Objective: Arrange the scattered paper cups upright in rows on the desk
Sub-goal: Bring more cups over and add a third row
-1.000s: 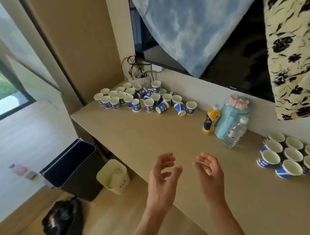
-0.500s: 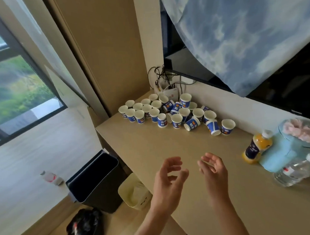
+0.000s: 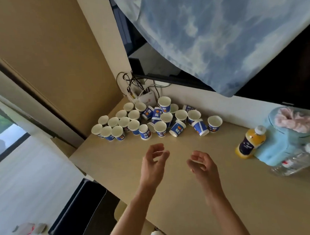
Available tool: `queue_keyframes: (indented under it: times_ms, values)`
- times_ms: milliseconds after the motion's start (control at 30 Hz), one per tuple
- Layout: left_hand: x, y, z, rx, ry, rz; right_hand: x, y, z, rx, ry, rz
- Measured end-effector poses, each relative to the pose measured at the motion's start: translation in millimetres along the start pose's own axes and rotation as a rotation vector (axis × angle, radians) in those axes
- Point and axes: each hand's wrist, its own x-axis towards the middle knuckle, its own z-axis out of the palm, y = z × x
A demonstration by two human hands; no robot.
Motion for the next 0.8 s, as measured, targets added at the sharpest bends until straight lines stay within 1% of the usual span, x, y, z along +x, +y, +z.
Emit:
queue_keyframes:
  times_ms: [133, 200, 333, 433, 567, 633, 700, 800]
  values:
    - [68.2, -18.1, -18.0, 0.113, -0.048, -0.022, 14.7, -2.7, 23.2, -0.023, 0.075, 0.011]
    - [107.6, -33.8, -26.1, 0.227, -0.067, -0.009, 20.0, -3.2, 38.7, -0.04, 0.106, 0.023]
    - [184.2, -67.0, -39.5, 0.589, -0.172, 0.082, 31.1, -2.8, 72.1, -0.053, 0.145, 0.046]
    - [225.0, -82.3, -50.7, 0.862, -0.243, 0.158, 36.3, -3.8, 98.7, -0.06, 0.152, 0.047]
    - [255.1, -92.6, -59.0, 1.24, -0.304, 0.286, 39.3, 0.1, 121.0, -0.069, 0.189, 0.061]
    - [262.8, -95.7, -61.3, 1.384, -0.334, 0.357, 36.1, 3.8, 127.1, -0.077, 0.211, 0.071]
    - [268.7, -99.7, -62.4, 1.456, -0.349, 0.399, 30.5, 6.5, 129.7, -0.078, 0.216, 0.078]
    - [275.2, -104.5, -64.3, 1.484, -0.355, 0.437, 26.4, 9.1, 129.4, -0.092, 0.242, 0.08]
